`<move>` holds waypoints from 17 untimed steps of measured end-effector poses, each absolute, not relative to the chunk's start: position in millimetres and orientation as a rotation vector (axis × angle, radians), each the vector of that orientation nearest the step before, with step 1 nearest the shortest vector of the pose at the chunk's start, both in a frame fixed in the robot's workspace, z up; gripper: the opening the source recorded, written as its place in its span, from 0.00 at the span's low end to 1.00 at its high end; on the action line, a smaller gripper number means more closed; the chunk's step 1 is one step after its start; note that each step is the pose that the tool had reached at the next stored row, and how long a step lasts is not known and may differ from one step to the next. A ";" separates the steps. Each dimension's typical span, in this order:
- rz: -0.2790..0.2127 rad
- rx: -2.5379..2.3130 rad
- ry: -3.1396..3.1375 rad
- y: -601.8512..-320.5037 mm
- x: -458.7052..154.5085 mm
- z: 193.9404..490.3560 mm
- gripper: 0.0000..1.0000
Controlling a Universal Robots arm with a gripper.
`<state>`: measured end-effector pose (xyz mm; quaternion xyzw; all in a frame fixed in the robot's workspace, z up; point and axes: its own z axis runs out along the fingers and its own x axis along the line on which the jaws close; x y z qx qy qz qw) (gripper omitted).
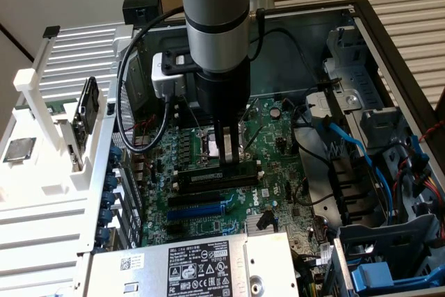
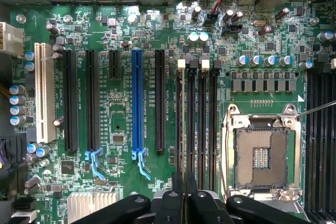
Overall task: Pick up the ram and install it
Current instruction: 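Insert the ram into the slot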
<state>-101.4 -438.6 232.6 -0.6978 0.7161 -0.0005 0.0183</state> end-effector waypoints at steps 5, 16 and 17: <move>-0.002 -2.167 2.224 -438.6 -101.4 231.0 0.12; -0.002 -2.167 2.224 -438.2 -102.9 228.6 0.12; -0.002 -2.167 2.224 -437.8 -103.0 228.6 0.12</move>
